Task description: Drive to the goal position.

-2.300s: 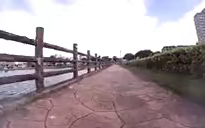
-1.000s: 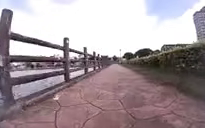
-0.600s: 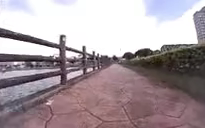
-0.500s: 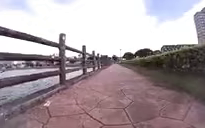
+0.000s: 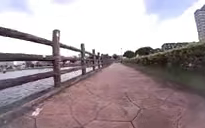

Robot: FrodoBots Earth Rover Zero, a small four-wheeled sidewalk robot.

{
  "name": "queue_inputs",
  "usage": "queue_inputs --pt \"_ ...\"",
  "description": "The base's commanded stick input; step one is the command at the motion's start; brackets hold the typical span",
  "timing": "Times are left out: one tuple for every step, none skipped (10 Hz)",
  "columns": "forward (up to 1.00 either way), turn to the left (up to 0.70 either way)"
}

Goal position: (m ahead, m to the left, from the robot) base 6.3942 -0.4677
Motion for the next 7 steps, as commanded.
queue_inputs --pt "0.28 -0.52" --pt "0.61 -0.3" --pt "0.7 -0.24" --pt "0.7 -0.24" --pt "0.7 -0.24" --pt "0.7 -0.24" --pt "0.7 -0.24"
